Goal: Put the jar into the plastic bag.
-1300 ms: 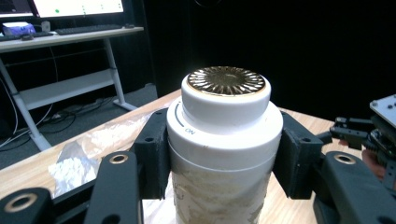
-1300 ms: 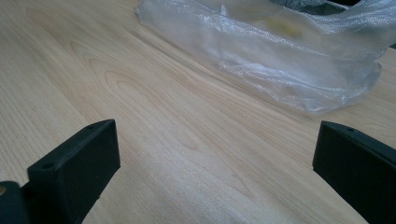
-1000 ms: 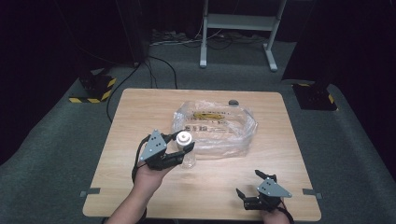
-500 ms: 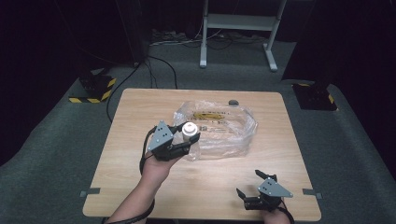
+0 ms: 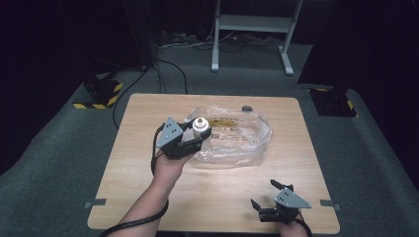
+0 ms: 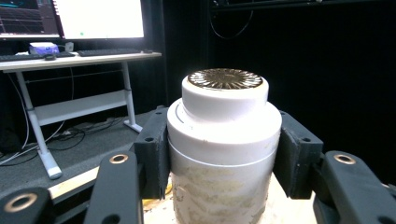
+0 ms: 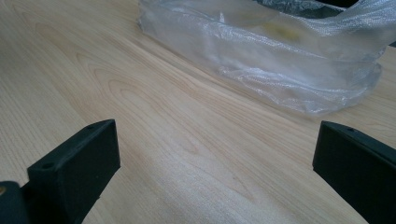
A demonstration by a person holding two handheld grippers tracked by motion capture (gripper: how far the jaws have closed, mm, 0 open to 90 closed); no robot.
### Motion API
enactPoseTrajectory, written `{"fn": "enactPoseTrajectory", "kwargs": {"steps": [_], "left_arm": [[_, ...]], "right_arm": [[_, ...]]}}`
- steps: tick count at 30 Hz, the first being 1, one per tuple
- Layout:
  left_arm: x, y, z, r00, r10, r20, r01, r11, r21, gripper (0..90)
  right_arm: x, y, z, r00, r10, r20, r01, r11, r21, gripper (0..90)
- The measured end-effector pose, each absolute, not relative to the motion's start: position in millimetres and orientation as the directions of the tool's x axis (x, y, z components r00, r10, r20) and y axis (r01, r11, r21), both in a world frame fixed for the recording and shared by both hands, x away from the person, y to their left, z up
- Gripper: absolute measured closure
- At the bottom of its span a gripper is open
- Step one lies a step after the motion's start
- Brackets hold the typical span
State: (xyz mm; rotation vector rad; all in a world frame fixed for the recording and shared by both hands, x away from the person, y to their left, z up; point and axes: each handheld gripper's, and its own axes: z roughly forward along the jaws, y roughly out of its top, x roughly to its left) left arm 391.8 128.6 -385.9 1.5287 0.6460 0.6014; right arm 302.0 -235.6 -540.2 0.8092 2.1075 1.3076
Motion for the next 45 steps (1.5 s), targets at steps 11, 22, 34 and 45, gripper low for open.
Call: {"fn": "enactPoseTrajectory", "kwargs": {"steps": [11,22,34,45], "left_arm": [[408,122,-386,0.691,0.722,-0.009,0.042,-0.028,0.999,46.1],[428,110,-388,0.674,0.738,-0.011,0.047,-0.028,0.998,46.2],[450,101,-396,0.647,0.761,-0.047,0.073,0.0,0.997,46.2],[470,97,-406,0.615,0.787,-0.055,0.087,0.003,0.996,46.2]], "right_arm": [[302,-237,-540,-0.683,0.722,-0.112,0.214,0.344,0.914,0.4],[302,-238,-540,-0.683,0.723,-0.102,0.218,0.335,0.917,0.4],[303,-240,-540,-0.683,0.725,-0.088,0.219,0.319,0.922,0.4],[303,-238,-540,-0.683,0.725,-0.089,0.226,0.325,0.918,0.4]]}}
